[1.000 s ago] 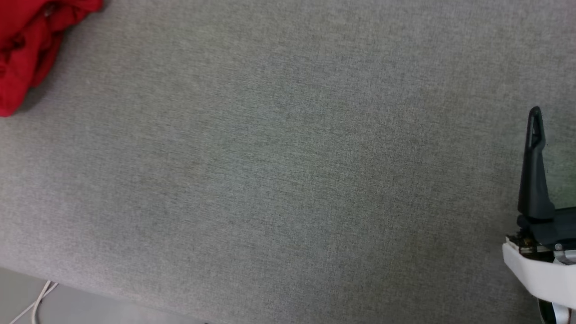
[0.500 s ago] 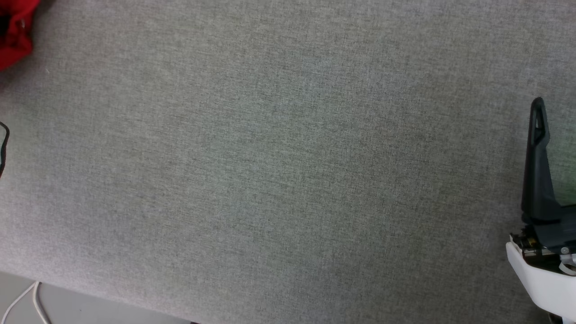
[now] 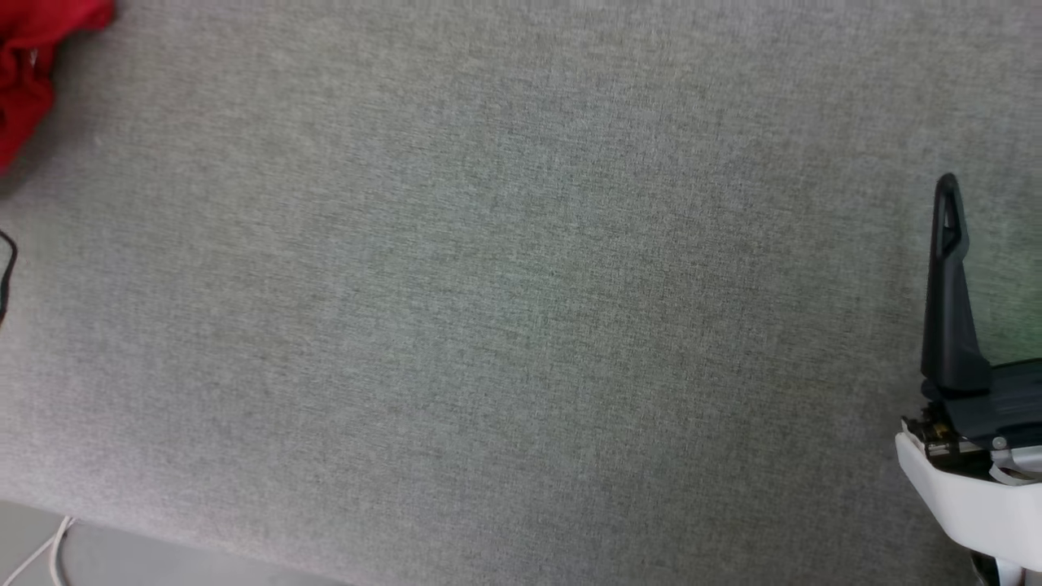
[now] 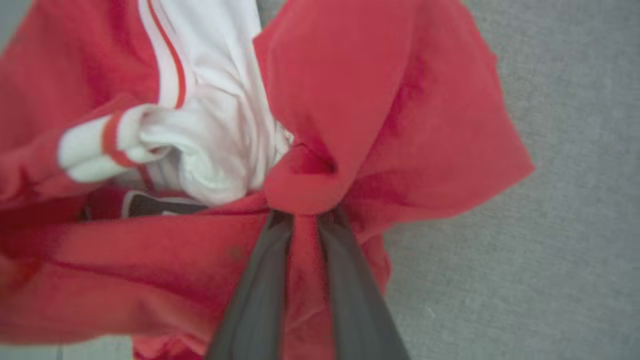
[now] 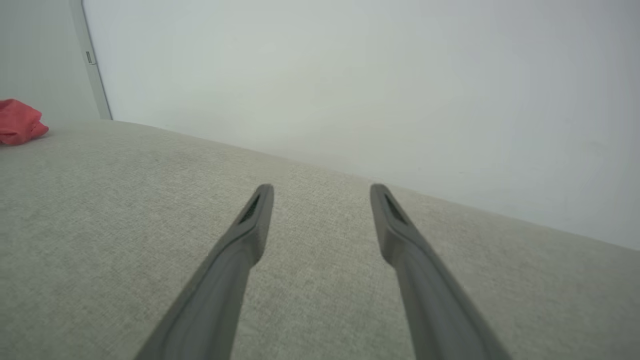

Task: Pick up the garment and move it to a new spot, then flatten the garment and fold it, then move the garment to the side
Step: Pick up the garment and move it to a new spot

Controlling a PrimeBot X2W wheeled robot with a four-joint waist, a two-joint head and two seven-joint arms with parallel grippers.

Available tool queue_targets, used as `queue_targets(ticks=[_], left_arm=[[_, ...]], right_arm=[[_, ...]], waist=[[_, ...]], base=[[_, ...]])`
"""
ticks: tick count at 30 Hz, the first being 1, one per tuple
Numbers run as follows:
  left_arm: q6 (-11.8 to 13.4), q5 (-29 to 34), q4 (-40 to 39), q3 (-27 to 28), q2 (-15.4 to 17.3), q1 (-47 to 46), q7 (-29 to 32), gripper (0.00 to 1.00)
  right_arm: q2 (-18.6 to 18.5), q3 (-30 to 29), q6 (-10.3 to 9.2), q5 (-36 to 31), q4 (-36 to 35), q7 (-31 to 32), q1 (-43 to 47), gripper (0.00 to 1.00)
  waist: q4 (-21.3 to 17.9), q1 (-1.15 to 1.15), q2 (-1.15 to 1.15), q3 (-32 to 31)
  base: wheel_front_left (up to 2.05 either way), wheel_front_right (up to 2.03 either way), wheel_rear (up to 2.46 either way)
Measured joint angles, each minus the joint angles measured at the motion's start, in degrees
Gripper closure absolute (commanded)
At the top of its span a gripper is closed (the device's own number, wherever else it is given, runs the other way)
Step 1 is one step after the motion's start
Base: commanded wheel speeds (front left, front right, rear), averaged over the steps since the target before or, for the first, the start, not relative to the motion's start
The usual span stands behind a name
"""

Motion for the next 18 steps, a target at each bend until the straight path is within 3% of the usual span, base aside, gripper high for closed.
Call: queue_targets(ticks=[11, 18], left_arm=[[0.0, -0.7, -8.9, -8.2, 6.4, -4.3, -3.6, 1.00], [0.0, 0.7, -16.7, -14.5, 7.9, -9.4, -2.4, 1.00]], right_arm=[[1.0, 2.1, 0.00, 2.5, 4.2, 0.0, -0.2, 0.00], [1.2, 2.2, 0.00, 5.7, 6.8, 0.0, 0.3, 0.00]], waist=[[-0.2, 0.00, 0.00, -9.5], [-0.9, -0.01, 0.00, -15.7]], base=[[0.00, 0.00, 0.00], [0.00, 0.00, 0.00]])
